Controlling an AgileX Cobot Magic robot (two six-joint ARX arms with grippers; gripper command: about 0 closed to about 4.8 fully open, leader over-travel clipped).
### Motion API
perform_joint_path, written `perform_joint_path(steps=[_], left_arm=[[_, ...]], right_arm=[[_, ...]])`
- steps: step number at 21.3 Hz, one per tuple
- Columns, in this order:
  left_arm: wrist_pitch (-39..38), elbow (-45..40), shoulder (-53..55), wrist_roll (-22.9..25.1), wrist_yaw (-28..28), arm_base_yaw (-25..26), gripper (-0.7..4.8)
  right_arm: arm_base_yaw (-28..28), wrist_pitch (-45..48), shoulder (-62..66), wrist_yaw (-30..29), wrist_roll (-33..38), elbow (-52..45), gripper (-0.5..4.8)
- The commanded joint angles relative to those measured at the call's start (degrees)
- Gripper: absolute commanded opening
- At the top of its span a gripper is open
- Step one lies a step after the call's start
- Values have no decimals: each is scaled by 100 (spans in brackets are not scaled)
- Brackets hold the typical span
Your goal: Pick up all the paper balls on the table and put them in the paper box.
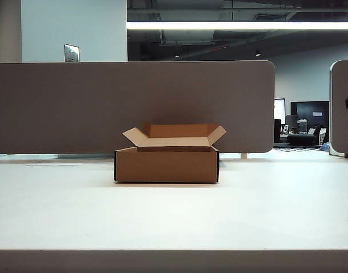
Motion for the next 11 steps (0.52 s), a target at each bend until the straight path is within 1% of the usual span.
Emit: perform_joint_path(steps=[1,3,5,9,10,11], left_arm=[[24,15,-2,94,46,42,-6],[26,15,-13,127,146,199,-6],[20,15,-96,111,444,481,-6],[-195,15,-428,46,1176,1305,-6],[-264,15,-494,20,1429,1491,-6],[-304,15,-531,15,1563,1609,-6]], right_arm=[[0,179,-17,-13,-37,-31,44],[-2,282,-17,-7,-39,-31,44],[-4,481,-22,26,-39,-31,44],[-4,590,-24,74,-46,-31,44],[-7,564,-24,74,-101,-31,44],[-7,555,-24,76,-190,-31,45]])
